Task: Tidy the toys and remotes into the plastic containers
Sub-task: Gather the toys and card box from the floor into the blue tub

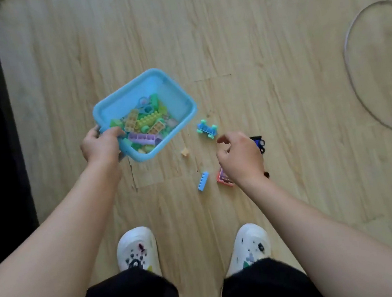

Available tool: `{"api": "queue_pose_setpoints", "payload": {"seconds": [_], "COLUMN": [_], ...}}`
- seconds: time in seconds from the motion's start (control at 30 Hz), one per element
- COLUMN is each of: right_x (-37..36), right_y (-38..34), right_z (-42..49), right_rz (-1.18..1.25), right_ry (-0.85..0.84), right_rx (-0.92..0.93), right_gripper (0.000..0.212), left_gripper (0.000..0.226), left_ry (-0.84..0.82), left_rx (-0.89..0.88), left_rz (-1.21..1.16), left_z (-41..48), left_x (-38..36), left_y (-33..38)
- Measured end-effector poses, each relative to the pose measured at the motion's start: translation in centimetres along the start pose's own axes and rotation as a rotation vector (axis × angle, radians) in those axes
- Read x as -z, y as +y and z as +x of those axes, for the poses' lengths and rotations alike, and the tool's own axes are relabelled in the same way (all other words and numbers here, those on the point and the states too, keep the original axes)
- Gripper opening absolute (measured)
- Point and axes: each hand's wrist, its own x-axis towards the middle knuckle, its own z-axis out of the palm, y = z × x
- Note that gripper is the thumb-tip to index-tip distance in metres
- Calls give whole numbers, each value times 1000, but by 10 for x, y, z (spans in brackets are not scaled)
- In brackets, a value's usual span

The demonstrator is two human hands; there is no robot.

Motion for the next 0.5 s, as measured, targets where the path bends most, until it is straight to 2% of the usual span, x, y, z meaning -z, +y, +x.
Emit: {"api": "queue_pose_setpoints", "payload": {"seconds": [0.07, 0.17, 0.33, 0.43, 0.5], "right_x": [-25, -60, -105, -118, -116], "right_y": [13, 29, 50, 58, 65], "right_z": [33, 92, 171, 188, 182], "right_rz": [-42, -124, -413, -475, -404], "right_ry": [6, 11, -162, -135, -88], "right_rx": [37, 107, 245, 346, 291], "right_gripper": [35, 39, 63, 54, 47], "left_gripper": [45, 21, 18, 17, 18], "left_ry": [-62, -114, -170, -198, -197], "left_rx": [15, -35, -93, -111, -113], "left_rz": [35, 71, 94, 108, 145], "left_z": [34, 82, 140, 152, 148], "left_x": [-13, -36, -70, -78, -73], "left_y": [-9, -13, -16, -21, -30]}}
